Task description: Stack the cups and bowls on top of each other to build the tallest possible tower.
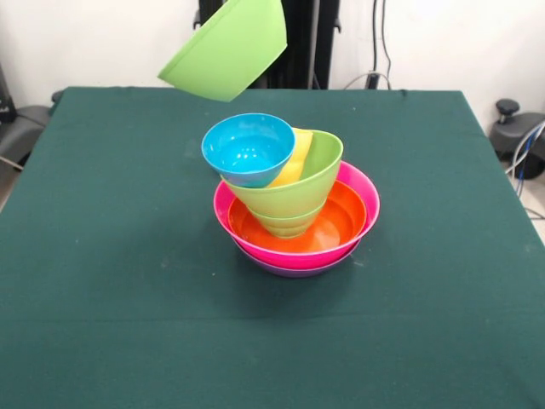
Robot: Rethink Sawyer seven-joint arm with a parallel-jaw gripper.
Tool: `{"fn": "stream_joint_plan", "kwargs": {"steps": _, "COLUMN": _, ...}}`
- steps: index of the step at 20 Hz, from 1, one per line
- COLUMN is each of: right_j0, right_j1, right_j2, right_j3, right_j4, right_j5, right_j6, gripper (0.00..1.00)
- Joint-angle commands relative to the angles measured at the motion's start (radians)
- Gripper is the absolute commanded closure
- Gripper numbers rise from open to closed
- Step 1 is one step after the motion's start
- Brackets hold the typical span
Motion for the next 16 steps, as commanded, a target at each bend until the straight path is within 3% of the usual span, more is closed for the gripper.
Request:
{"fn": "stream_joint_plan", "kwargs": {"steps": 1, "right_j0": 0.008, "right_j1": -0.017, "right_j2": -0.021, "right_j3": 0.131, "right_j4": 0.013, "right_j5": -0.05, "right_j6": -0.02, "gripper": 1.0}}
{"fn": "stream_joint_plan", "kwargs": {"steps": 8, "right_j0": 0.006, "right_j1": 0.067, "right_j2": -0.033, "right_j3": 0.095, "right_j4": -0.045, "right_j5": -0.095, "right_j6": -0.017, "gripper": 1.0}}
{"fn": "stream_joint_plan", "kwargs": {"steps": 16, "right_j0": 0.031, "right_j1": 0.056, "right_j2": -0.048, "right_j3": 0.065, "right_j4": -0.072, "right_j5": -0.045, "right_j6": -0.019, "gripper": 1.0}}
